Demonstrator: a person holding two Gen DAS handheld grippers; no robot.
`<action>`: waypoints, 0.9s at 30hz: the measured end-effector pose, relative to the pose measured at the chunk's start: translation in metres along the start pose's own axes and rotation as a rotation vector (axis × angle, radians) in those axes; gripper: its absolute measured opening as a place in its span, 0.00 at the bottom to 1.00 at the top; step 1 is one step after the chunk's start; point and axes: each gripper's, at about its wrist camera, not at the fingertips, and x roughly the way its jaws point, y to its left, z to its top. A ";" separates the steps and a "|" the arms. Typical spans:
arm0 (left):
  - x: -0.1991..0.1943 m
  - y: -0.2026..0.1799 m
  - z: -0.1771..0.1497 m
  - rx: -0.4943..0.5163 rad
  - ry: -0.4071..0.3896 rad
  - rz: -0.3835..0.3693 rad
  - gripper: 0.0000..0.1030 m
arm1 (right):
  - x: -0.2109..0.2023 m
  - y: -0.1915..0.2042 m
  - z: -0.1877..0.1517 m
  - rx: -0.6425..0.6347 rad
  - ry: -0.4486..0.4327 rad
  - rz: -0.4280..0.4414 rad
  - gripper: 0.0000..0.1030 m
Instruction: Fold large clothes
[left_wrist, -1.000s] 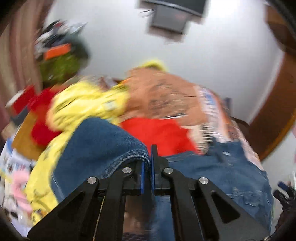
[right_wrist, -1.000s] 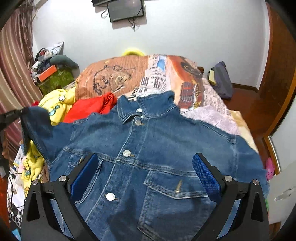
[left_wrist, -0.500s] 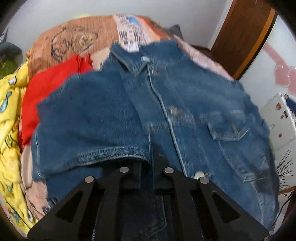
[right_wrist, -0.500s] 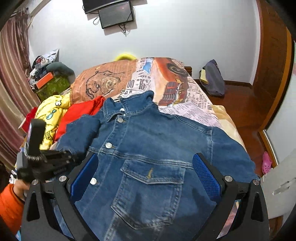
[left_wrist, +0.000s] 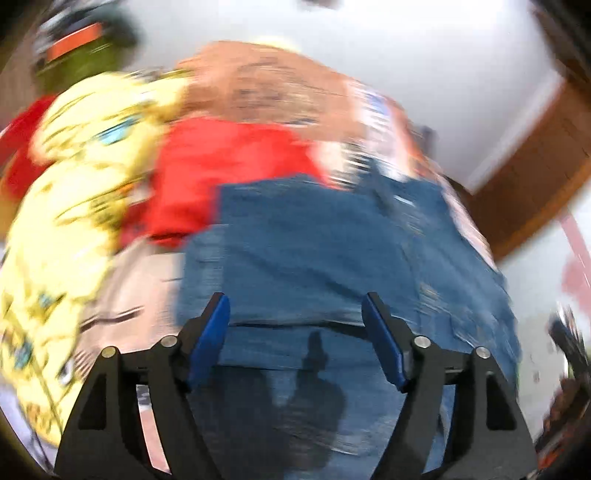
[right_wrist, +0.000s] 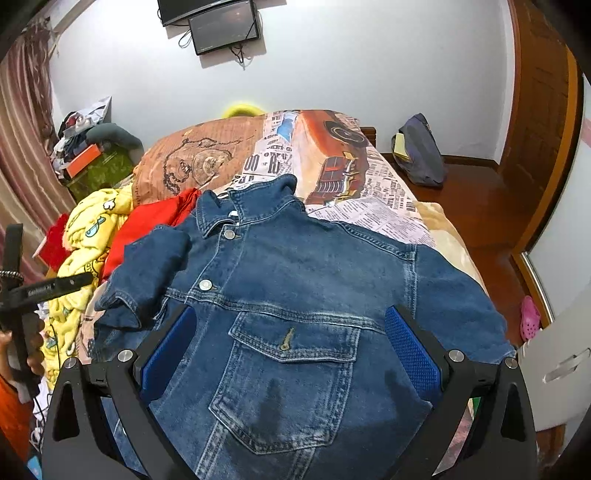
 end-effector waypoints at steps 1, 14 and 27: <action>0.004 0.016 0.000 -0.050 0.005 0.018 0.72 | 0.002 0.003 0.000 -0.006 0.004 0.000 0.98; 0.076 0.104 -0.010 -0.457 0.185 -0.245 0.65 | 0.018 0.024 -0.004 -0.093 0.044 -0.027 0.98; 0.037 0.043 0.040 -0.143 0.016 0.025 0.08 | 0.013 0.013 -0.004 -0.097 0.038 -0.064 0.98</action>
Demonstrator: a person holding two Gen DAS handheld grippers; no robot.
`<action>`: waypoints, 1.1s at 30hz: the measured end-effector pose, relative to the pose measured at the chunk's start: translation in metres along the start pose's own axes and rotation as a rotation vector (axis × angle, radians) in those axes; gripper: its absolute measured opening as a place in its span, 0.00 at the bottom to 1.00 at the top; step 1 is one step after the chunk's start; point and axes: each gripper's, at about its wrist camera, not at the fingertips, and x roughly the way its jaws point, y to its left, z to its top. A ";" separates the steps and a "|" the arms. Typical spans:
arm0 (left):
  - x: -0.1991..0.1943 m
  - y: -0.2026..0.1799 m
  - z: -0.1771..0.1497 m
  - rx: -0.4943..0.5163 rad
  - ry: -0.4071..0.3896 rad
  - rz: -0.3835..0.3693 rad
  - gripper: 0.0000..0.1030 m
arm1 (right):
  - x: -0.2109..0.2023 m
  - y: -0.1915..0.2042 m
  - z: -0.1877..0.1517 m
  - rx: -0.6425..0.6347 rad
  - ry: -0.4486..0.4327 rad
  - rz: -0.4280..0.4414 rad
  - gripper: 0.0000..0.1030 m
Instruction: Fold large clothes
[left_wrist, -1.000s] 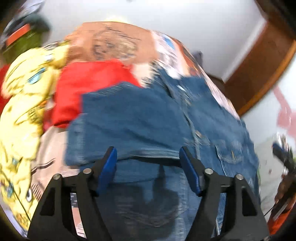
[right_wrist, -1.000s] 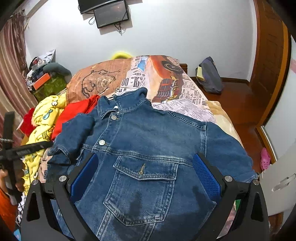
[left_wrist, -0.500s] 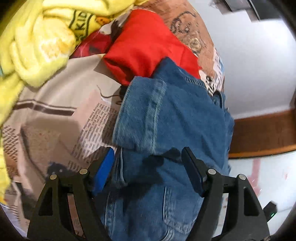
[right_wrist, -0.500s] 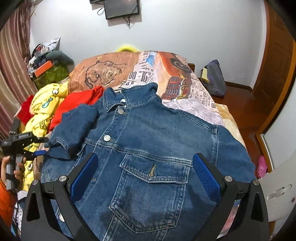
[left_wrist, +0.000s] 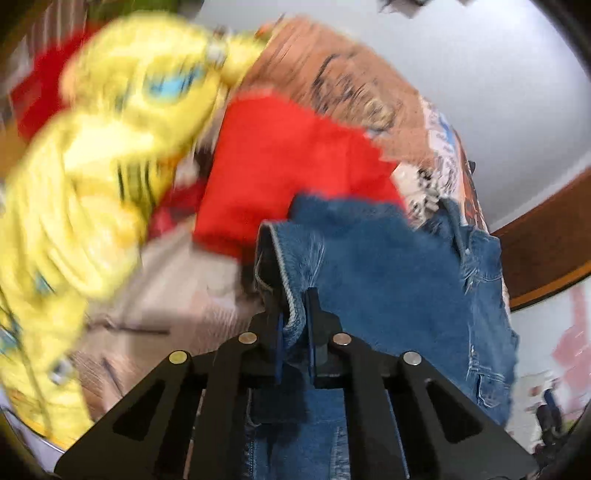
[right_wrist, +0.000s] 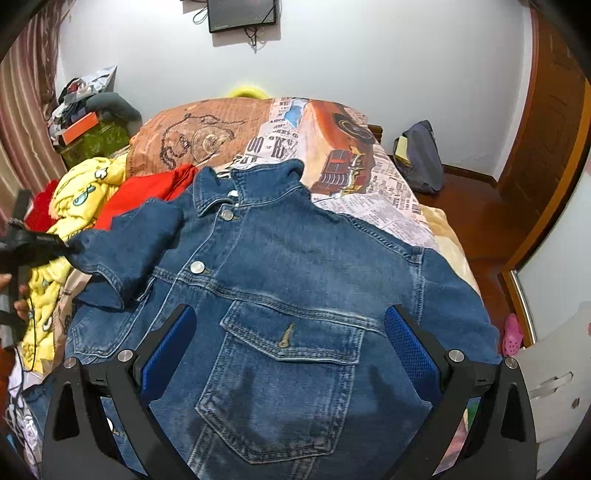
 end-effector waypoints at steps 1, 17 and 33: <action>-0.007 -0.012 0.006 0.028 -0.027 0.007 0.07 | -0.002 -0.004 0.000 0.009 -0.004 0.002 0.98; -0.083 -0.313 -0.015 0.593 -0.189 -0.303 0.05 | -0.032 -0.079 -0.012 0.109 -0.068 -0.085 0.98; 0.085 -0.371 -0.165 0.744 0.328 -0.309 0.07 | -0.042 -0.152 -0.052 0.288 0.005 -0.149 0.98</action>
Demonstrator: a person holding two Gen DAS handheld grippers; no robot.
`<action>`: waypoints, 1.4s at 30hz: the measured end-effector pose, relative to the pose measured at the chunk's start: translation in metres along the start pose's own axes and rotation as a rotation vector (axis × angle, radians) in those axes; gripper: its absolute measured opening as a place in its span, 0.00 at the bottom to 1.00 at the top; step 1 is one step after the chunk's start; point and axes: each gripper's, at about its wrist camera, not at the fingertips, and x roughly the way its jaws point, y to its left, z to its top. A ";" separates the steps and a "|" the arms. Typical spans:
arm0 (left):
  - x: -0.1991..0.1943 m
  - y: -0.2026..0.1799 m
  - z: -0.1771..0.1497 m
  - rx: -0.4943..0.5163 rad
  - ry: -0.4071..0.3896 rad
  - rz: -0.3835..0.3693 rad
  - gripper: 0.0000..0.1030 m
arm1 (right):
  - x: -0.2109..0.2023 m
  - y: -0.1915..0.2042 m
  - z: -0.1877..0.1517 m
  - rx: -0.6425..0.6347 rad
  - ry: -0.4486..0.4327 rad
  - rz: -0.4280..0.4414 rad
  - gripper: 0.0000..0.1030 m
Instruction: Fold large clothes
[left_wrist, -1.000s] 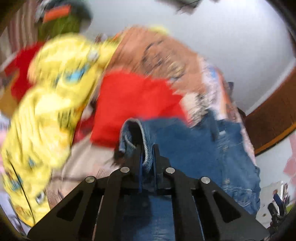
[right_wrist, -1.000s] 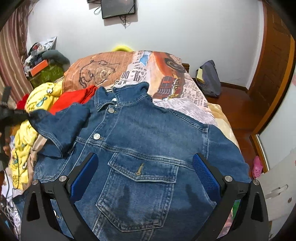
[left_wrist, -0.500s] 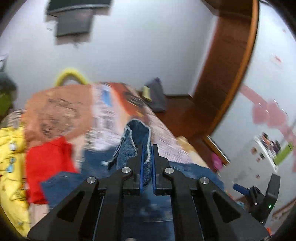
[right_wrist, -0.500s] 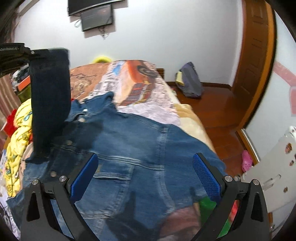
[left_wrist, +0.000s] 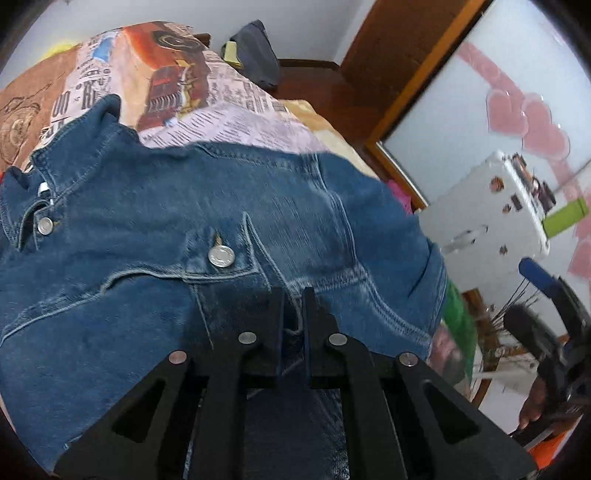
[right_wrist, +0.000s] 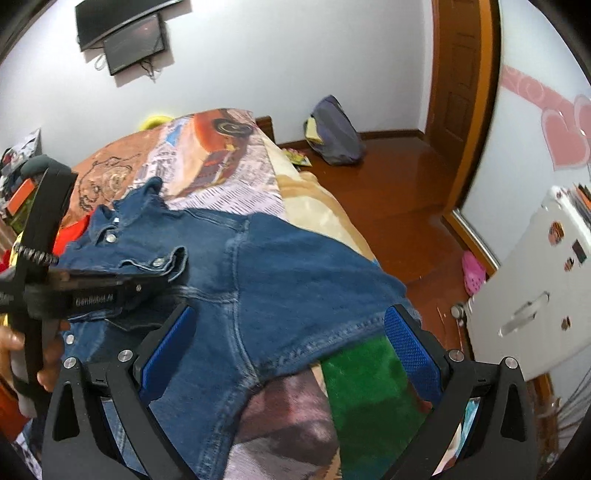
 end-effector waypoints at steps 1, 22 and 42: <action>-0.002 -0.005 -0.003 0.006 0.005 -0.007 0.07 | 0.002 -0.002 -0.001 0.009 0.007 0.003 0.98; -0.106 0.102 -0.044 -0.025 -0.177 0.392 0.68 | 0.047 -0.101 -0.015 0.431 0.181 0.190 0.98; -0.105 0.174 -0.098 -0.261 -0.143 0.403 0.68 | 0.163 -0.167 -0.024 0.792 0.293 0.151 0.67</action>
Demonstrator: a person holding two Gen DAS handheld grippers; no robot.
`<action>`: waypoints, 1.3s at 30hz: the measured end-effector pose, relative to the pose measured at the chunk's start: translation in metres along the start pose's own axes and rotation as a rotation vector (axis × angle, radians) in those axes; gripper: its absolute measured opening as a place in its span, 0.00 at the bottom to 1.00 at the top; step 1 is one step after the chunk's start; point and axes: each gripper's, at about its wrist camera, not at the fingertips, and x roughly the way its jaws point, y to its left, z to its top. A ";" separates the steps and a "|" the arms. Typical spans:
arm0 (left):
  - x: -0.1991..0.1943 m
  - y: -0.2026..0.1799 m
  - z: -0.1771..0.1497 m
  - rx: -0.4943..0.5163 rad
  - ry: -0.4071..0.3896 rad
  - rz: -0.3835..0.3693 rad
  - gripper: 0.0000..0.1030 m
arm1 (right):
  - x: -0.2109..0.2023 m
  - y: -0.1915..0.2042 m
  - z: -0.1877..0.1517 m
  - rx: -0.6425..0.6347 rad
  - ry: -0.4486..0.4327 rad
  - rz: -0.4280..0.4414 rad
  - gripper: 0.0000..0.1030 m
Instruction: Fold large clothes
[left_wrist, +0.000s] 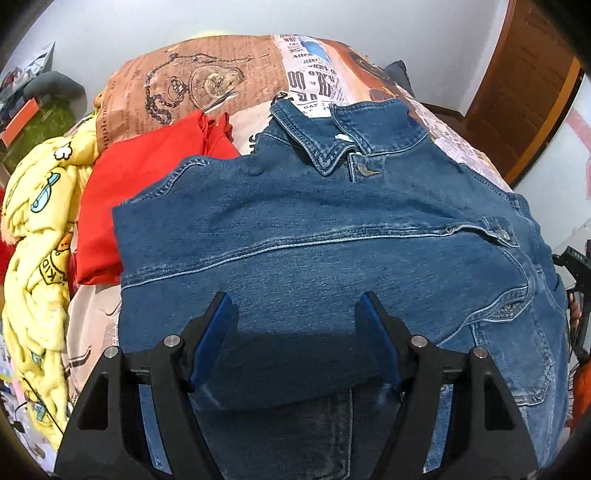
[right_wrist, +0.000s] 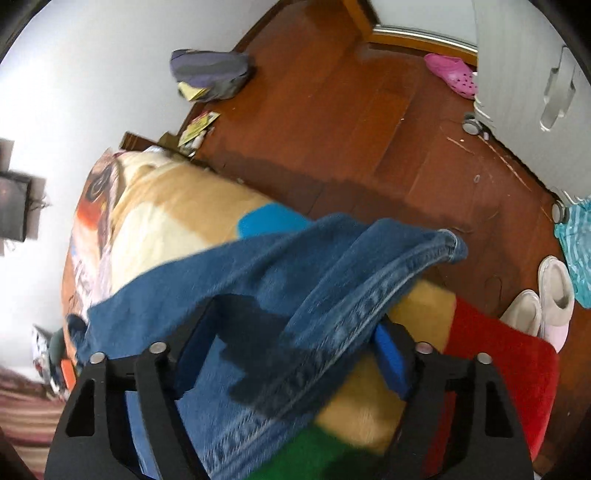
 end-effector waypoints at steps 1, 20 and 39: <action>-0.001 -0.001 0.000 0.002 -0.001 0.000 0.68 | -0.001 0.001 0.001 -0.003 -0.011 -0.017 0.58; -0.055 -0.003 -0.016 0.034 -0.116 -0.058 0.68 | -0.161 0.187 -0.059 -0.566 -0.326 0.208 0.12; -0.075 0.022 -0.050 0.035 -0.100 -0.032 0.68 | -0.009 0.249 -0.239 -0.988 0.202 0.179 0.12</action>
